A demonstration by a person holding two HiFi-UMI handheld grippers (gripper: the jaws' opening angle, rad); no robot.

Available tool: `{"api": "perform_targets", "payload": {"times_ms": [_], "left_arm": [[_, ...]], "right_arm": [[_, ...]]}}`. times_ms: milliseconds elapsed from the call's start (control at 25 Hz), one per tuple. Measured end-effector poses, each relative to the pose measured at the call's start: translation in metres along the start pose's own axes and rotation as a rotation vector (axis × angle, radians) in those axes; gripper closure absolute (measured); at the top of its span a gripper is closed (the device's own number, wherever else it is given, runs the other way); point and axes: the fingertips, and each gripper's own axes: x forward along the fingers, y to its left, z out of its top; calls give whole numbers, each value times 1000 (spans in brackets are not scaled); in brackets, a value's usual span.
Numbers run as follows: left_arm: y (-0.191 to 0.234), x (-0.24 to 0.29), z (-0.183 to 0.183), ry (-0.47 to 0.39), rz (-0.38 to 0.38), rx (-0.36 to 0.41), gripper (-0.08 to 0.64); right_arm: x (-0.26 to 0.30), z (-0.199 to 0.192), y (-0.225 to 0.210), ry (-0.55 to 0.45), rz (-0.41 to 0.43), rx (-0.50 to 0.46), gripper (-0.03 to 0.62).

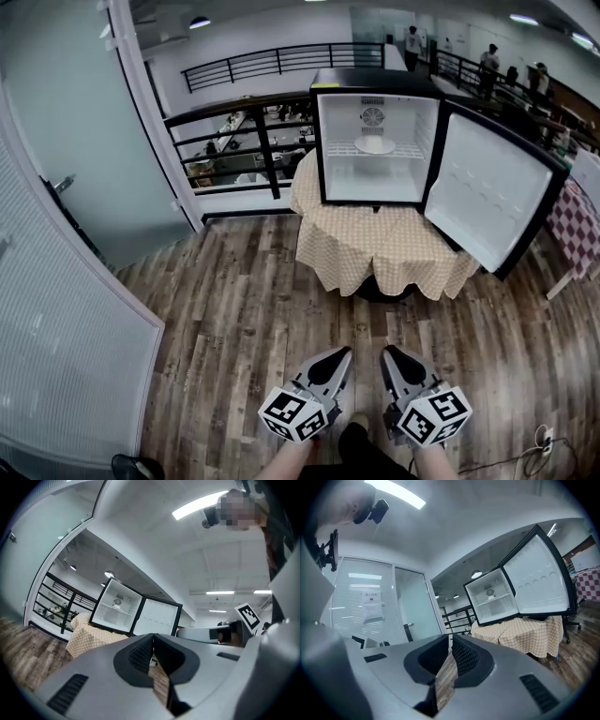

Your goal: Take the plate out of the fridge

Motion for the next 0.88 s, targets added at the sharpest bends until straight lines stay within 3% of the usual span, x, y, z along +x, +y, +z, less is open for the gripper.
{"api": "perform_targets", "payload": {"times_ms": [600, 880], "left_arm": [[49, 112, 10, -1, 38, 26, 551], [54, 142, 11, -4, 33, 34, 551]], "right_arm": [[66, 37, -96, -1, 34, 40, 545], [80, 43, -120, 1, 43, 57, 545]]}}
